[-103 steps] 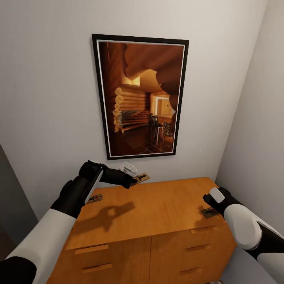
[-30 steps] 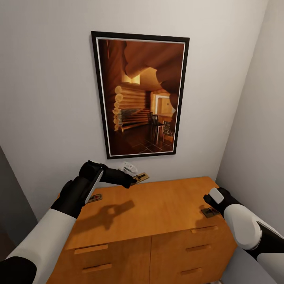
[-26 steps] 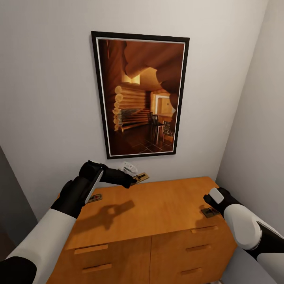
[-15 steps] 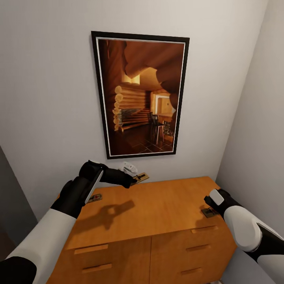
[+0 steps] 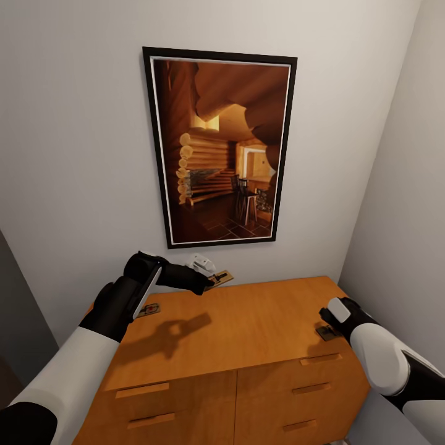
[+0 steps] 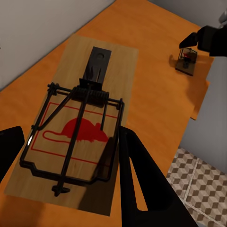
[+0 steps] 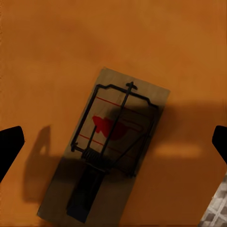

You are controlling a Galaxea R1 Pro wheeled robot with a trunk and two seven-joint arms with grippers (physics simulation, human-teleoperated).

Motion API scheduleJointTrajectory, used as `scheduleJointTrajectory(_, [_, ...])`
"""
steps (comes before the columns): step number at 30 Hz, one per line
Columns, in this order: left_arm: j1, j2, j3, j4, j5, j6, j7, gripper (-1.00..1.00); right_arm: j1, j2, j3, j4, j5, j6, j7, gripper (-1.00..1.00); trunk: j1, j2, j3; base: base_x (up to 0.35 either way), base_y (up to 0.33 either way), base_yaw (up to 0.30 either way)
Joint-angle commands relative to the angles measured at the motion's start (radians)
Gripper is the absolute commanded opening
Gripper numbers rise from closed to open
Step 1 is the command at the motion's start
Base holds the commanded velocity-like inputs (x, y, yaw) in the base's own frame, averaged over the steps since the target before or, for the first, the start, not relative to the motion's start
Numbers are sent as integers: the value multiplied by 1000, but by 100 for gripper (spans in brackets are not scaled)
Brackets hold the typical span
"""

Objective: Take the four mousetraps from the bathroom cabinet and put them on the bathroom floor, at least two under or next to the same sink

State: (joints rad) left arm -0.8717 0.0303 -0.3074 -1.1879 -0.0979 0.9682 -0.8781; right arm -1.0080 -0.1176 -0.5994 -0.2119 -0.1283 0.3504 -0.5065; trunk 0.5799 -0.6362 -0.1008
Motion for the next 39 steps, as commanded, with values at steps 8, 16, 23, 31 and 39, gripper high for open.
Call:
scheduleJointTrajectory(8, [-1,0,0,-1,-11,1,-10,-100,0,4,6,4,-11,4,0,100,0,-2,-2,0,0,0])
scheduleJointTrajectory(16, [-1,1,1,-1,-11,1,-10,-100,0,5,6,19,-12,5,2,100,0,-2,-2,0,0,0])
scheduleJointTrajectory(23, [-1,1,1,-1,-11,1,-10,-100,0,6,6,23,-10,5,3,100,0,-2,-2,0,0,0])
scheduleJointTrajectory(31, [-1,2,1,-1,-11,1,-10,-100,0,6,6,23,-9,5,3,100,20,-37,-18,0,0,0])
scheduleJointTrajectory(39, [-1,1,1,-1,-12,1,-10,-100,0,6,6,23,-8,5,3,100,20,-37,-18,0,0,0])
